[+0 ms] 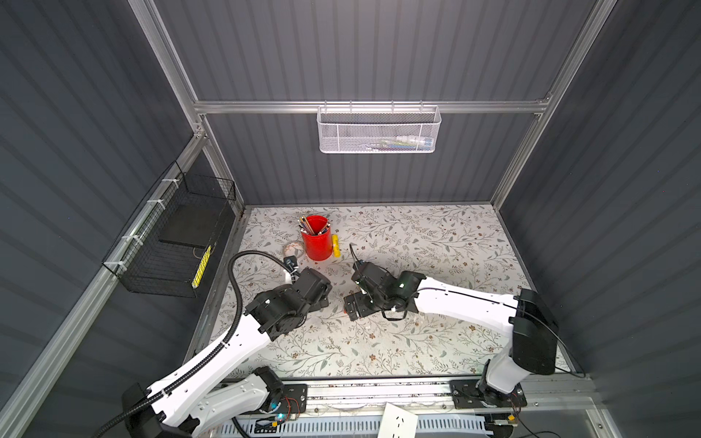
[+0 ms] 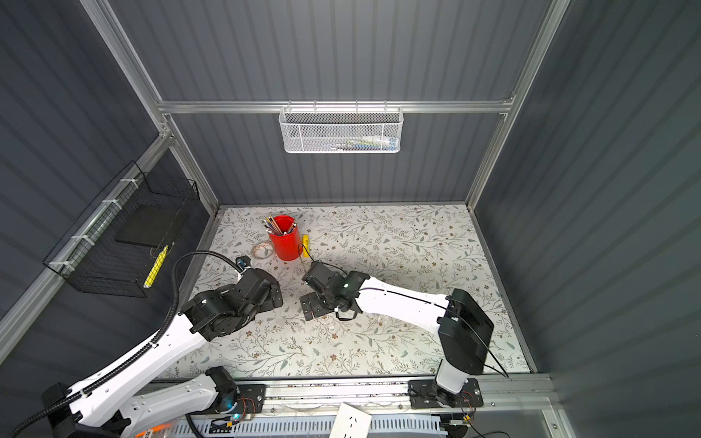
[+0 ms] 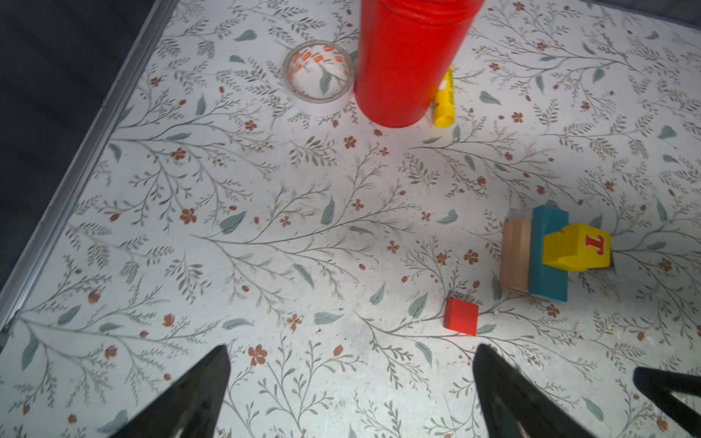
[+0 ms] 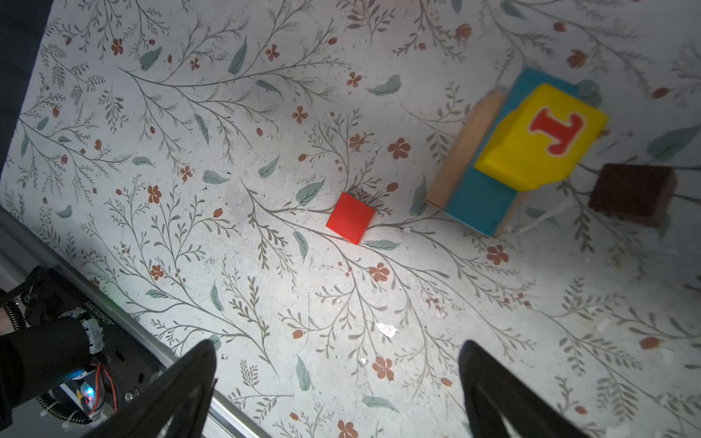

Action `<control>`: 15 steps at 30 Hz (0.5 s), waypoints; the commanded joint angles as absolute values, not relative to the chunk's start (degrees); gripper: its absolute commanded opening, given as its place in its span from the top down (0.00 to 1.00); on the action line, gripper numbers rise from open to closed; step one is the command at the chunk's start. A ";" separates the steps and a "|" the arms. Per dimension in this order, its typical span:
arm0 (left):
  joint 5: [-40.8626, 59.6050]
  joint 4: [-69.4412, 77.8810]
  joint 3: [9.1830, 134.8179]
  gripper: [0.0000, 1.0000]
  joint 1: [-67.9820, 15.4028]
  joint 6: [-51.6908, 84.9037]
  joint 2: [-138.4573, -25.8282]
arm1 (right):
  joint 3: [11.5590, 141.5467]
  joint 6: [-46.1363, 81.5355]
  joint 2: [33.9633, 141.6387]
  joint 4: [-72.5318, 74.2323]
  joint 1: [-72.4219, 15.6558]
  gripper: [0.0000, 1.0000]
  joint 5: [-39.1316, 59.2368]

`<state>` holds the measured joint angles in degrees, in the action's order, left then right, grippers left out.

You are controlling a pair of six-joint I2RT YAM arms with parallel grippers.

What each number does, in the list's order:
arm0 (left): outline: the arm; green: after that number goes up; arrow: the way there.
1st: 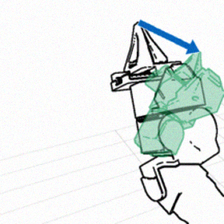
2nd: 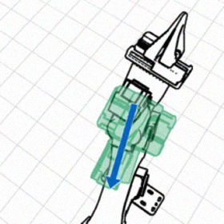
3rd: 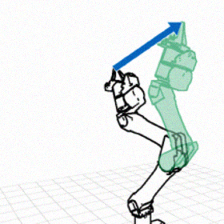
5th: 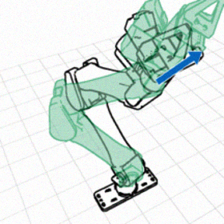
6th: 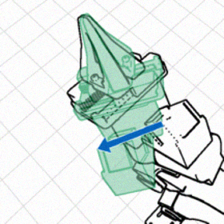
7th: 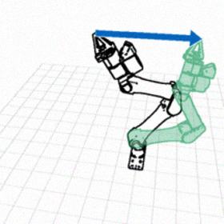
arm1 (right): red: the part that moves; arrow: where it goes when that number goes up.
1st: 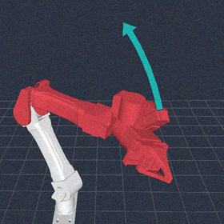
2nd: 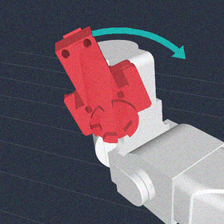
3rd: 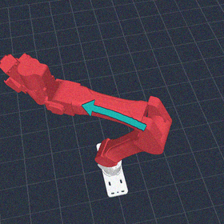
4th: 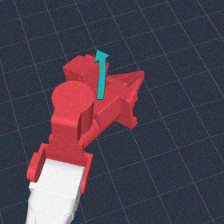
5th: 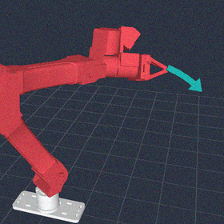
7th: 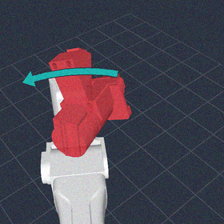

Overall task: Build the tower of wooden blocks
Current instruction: 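Withdraw the left gripper while the right gripper reaches to the red cube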

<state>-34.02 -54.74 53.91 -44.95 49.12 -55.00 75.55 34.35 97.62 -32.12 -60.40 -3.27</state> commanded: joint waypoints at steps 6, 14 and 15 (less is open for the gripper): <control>-38.28 -63.92 52.01 0.00 -44.65 58.54 -48.39 | 85.36 38.27 107.96 -38.73 -61.00 0.06 -6.62; -41.20 -66.78 52.57 0.01 -44.63 60.81 -45.85 | 90.32 40.07 116.20 -40.67 -61.16 0.18 -7.87; -41.35 -66.94 52.72 0.00 -44.64 60.81 -45.62 | 91.14 40.08 117.21 -41.00 -61.25 0.19 -7.73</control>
